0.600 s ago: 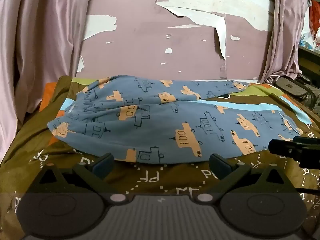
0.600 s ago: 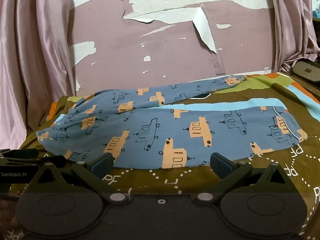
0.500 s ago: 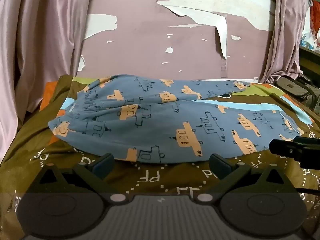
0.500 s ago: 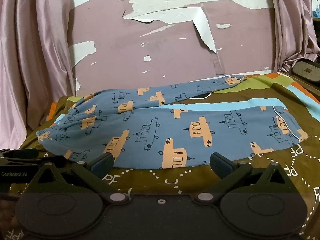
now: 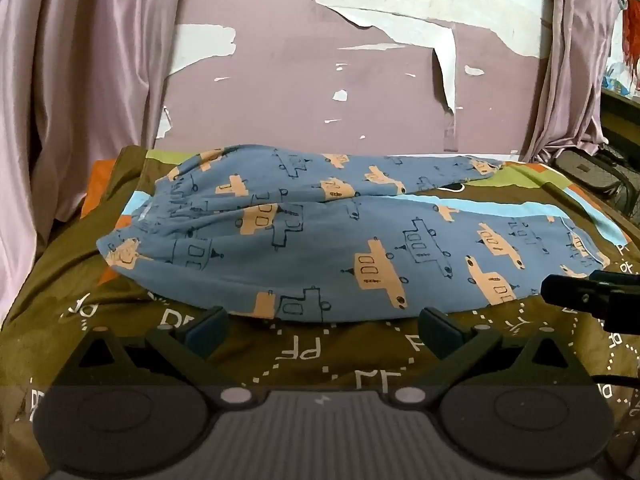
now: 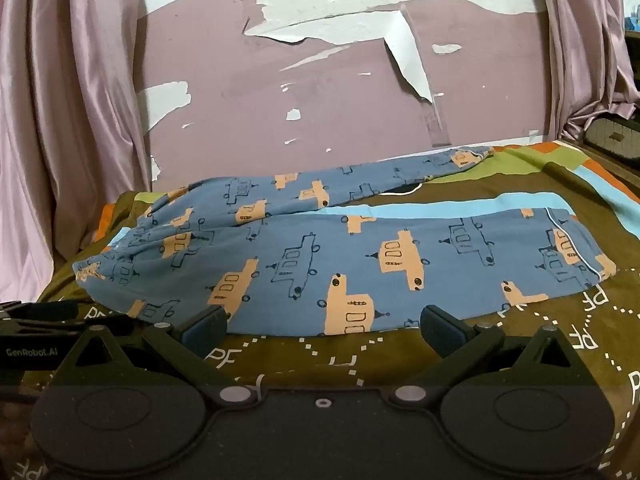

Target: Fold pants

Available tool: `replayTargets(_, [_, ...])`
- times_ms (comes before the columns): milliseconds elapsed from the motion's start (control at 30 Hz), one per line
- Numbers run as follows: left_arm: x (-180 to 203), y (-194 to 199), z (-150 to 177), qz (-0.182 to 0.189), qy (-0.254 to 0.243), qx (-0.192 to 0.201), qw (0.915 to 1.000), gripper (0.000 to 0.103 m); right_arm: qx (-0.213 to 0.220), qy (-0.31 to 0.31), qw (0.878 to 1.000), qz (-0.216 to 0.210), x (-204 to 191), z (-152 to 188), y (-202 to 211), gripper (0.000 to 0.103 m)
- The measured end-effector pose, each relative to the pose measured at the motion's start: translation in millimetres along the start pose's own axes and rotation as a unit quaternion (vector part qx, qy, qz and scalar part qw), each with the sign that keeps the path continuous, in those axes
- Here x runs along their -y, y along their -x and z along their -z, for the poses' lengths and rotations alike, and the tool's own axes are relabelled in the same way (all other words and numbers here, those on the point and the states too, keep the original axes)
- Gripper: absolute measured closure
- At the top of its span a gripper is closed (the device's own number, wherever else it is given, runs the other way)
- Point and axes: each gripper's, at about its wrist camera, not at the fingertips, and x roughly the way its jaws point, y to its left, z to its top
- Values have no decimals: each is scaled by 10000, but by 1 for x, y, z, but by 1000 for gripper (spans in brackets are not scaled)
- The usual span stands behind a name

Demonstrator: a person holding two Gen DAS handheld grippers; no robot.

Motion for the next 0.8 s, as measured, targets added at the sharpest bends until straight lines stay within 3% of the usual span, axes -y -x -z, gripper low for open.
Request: replayTargets(800, [-2, 0, -1, 6, 22, -108, 9999, 0, -39, -83, 10000, -10, 2, -1, -1, 0])
